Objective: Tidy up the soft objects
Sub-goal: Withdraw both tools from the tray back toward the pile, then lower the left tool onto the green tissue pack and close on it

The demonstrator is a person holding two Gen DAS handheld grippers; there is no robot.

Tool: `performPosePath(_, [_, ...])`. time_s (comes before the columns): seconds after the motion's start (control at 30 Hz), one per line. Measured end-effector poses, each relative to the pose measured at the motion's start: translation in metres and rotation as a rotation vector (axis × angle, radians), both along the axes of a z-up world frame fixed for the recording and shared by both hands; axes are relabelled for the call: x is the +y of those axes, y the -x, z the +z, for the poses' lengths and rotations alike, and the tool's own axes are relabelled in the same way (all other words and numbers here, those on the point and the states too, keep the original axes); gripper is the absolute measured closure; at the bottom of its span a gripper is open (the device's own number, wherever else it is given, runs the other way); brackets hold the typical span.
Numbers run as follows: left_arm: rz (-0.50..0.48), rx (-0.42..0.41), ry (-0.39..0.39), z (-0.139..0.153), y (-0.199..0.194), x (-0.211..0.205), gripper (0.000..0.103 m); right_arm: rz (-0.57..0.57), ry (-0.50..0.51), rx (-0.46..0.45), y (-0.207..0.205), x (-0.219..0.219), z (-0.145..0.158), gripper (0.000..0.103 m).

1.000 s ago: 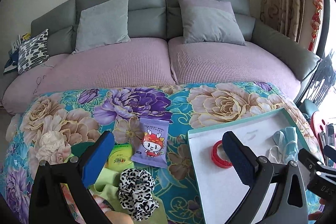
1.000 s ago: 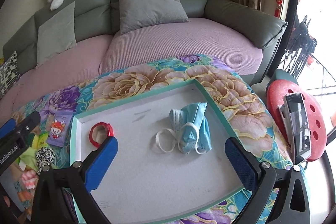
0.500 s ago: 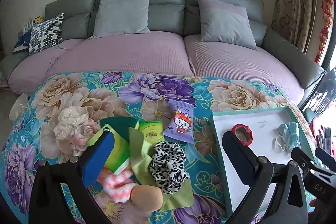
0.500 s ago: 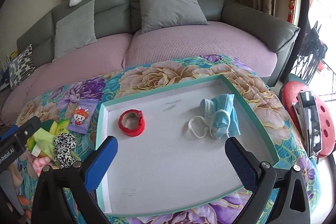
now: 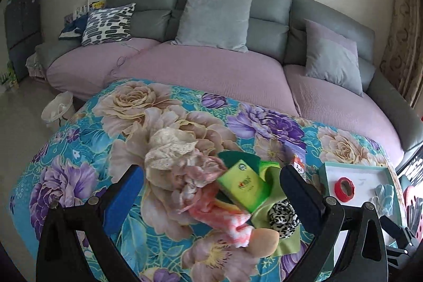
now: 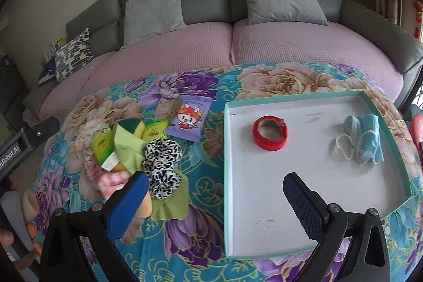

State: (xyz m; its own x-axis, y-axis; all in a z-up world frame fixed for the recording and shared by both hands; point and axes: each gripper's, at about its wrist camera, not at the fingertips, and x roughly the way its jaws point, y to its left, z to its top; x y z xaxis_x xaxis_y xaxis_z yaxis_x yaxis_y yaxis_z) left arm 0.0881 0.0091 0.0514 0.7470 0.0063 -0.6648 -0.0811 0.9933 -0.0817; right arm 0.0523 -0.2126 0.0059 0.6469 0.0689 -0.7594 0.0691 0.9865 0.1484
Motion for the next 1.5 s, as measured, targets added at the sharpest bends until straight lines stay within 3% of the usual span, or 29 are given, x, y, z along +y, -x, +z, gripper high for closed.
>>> performPosePath(0.27, [0.119, 0.067, 0.062, -0.016, 0.000, 0.057, 0.001, 0.072, -0.003, 0.059, -0.021, 0.041, -0.013, 0.000])
performPosePath(0.53, [0.162, 0.157, 0.124, -0.037, -0.007, 0.077, 0.001, 0.127, 0.025, 0.101, -0.035, 0.064, -0.028, 0.000])
performPosePath(0.93, [0.006, 0.274, 0.118, -0.061, -0.025, 0.037, 0.001, 0.137, 0.059, 0.131, -0.058, 0.053, -0.034, 0.000])
performPosePath(1.23, [-0.129, 0.308, 0.050, -0.069, -0.033, 0.006, 0.001, 0.065, 0.024, 0.167, -0.068, 0.014, -0.040, 0.000])
performPosePath(1.5, [-0.171, 0.306, -0.040, -0.072, -0.039, -0.012, 0.001, 0.056, -0.007, 0.180, -0.066, 0.007, -0.043, 0.000])
